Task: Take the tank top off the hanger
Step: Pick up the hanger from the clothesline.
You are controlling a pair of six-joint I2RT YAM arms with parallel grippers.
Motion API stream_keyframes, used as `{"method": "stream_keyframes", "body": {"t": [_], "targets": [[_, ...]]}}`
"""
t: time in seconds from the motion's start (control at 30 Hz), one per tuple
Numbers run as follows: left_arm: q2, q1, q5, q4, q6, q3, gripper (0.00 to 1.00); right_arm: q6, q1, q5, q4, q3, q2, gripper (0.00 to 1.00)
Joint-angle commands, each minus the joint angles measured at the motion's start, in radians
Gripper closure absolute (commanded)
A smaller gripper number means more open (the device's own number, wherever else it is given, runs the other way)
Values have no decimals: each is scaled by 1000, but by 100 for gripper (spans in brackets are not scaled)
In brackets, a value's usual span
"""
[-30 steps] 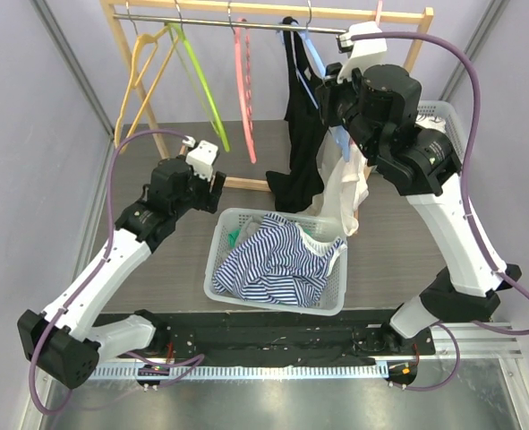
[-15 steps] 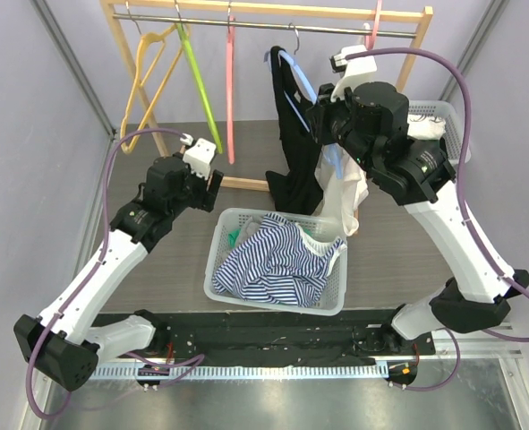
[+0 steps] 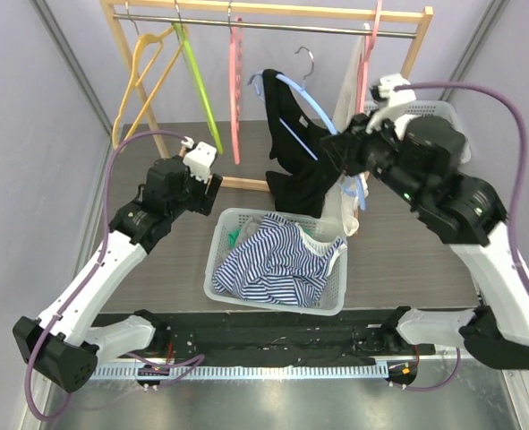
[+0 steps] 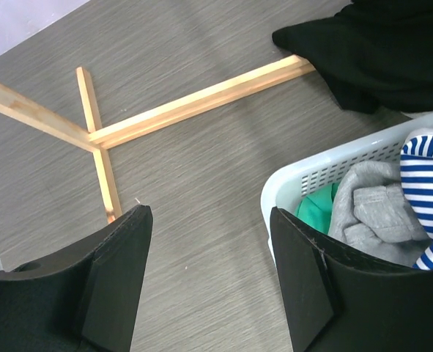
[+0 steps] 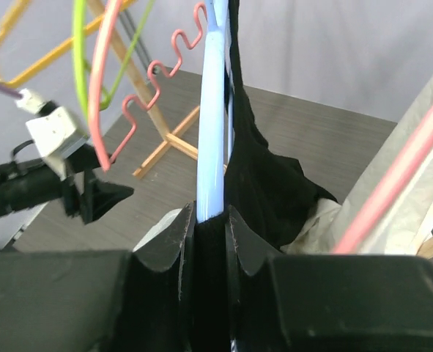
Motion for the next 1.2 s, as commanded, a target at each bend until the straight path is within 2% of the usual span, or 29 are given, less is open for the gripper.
{"method": "stream_keyframes", "body": {"t": [0.0, 0.17, 0.27, 0.37, 0.5, 0.57, 0.7, 0.8, 0.83, 1.0, 1.17], "targets": [[-35, 8, 16, -20, 21, 35, 30, -12, 4, -79, 189, -71, -175, 99], [-59, 13, 25, -65, 27, 60, 30, -16, 4, -185, 154, -84, -230, 99], [-76, 16, 75, -114, 38, 84, 31, 5, 4, -422, 163, -119, -296, 99], [-99, 19, 233, -210, 88, 110, 29, 20, 4, -550, 129, -99, -330, 99], [-125, 17, 495, -359, 173, 184, 28, -16, 4, -585, 12, -49, -321, 99], [-142, 19, 552, -431, 188, 218, 27, -33, 4, -613, -32, -24, -306, 99], [-144, 19, 663, -579, 255, 371, 27, -62, 4, -670, -99, -1, -295, 99], [-118, 19, 739, -700, 295, 535, 27, -79, 4, -702, -81, 16, -309, 99], [-108, 19, 756, -747, 302, 634, 27, -84, 4, -704, -69, 25, -313, 99], [-75, 19, 660, -729, 233, 825, 27, -70, 4, -688, 78, 169, -292, 99], [-87, 22, 533, -619, 176, 738, 29, -59, 4, -707, 83, 358, -186, 99]]}}
